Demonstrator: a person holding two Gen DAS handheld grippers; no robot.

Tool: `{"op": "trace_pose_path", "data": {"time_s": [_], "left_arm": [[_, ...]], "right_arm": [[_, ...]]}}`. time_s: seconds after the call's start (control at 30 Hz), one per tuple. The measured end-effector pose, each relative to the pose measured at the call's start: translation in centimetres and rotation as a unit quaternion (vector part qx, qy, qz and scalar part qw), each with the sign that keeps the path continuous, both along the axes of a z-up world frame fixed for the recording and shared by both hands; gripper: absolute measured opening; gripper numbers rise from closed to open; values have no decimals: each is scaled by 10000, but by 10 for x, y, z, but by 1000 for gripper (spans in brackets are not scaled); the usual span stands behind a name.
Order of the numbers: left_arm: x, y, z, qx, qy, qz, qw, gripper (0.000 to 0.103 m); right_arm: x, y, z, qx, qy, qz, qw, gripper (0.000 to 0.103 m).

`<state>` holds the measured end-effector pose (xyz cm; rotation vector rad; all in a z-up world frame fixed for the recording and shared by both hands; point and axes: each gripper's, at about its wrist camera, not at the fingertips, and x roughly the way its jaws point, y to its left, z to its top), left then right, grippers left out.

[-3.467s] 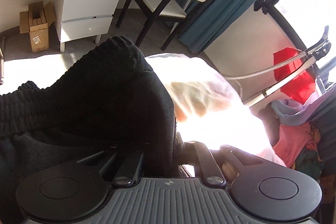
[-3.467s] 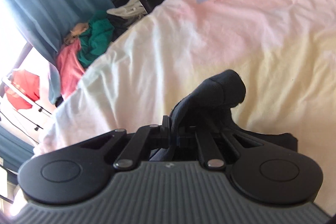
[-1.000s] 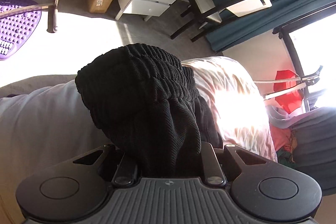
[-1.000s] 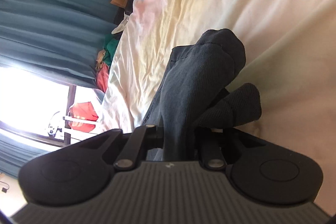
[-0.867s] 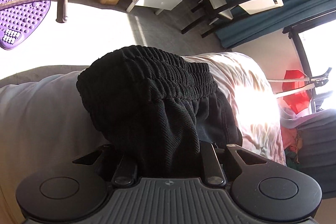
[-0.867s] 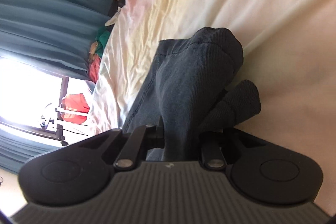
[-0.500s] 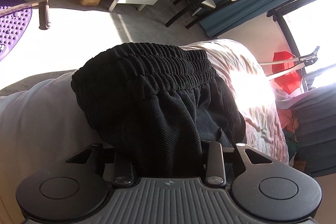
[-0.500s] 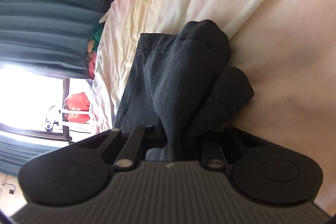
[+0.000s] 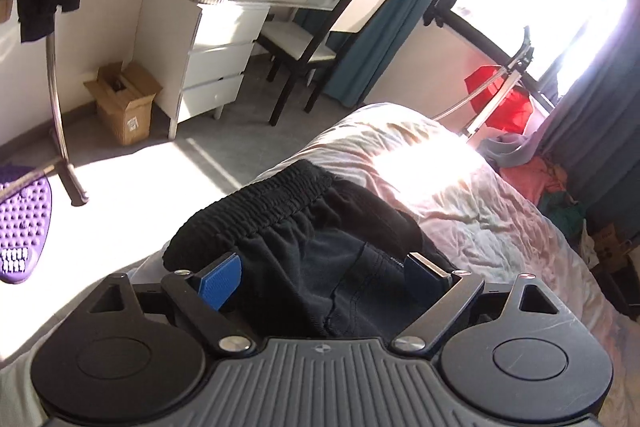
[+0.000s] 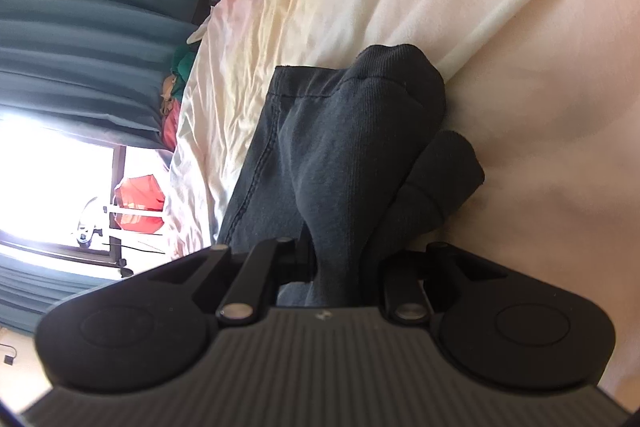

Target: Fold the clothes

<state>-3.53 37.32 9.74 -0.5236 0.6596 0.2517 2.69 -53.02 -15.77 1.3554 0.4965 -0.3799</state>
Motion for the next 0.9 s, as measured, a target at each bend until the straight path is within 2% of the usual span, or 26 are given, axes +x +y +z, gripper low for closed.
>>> {"op": "trace_pose_path", "data": {"time_s": [0.03,0.17,0.27,0.33,0.4,0.47,0.63,0.8,0.9], "left_arm": [[4,-15,6,141,-111,-109,9998,101],[22,-83,15,571,-538,-585,9952,102],[38,-135,14,662,-860,-945,9896,102],[58,-175,4,667,-920,-1148,9869,103],[77,-209,-10,815,-891,-1374,9831,103],[94,-243,-26,1139,-848,-1528,9780,103],[129,-309,-74,1648,-613,-1758,9686,102],[144,-331,-121,1908,-361,-1944,9615,101],[149,-337,-147,2230,-208,-2079,9522,101]], "right_arm": [[0,0,1,-35,3,-5,10000,16],[0,3,13,-295,-42,-92,9995,16],[-2,4,18,-344,-161,-212,9991,15],[-2,4,19,-380,-160,-206,9989,15],[-4,3,18,-361,-178,-198,9990,15],[-5,2,17,-342,-193,-191,9990,15],[-2,4,20,-494,-178,-124,9985,15],[-1,3,16,-399,-212,-129,9989,16],[1,3,16,-466,-175,-89,9987,17]]}}
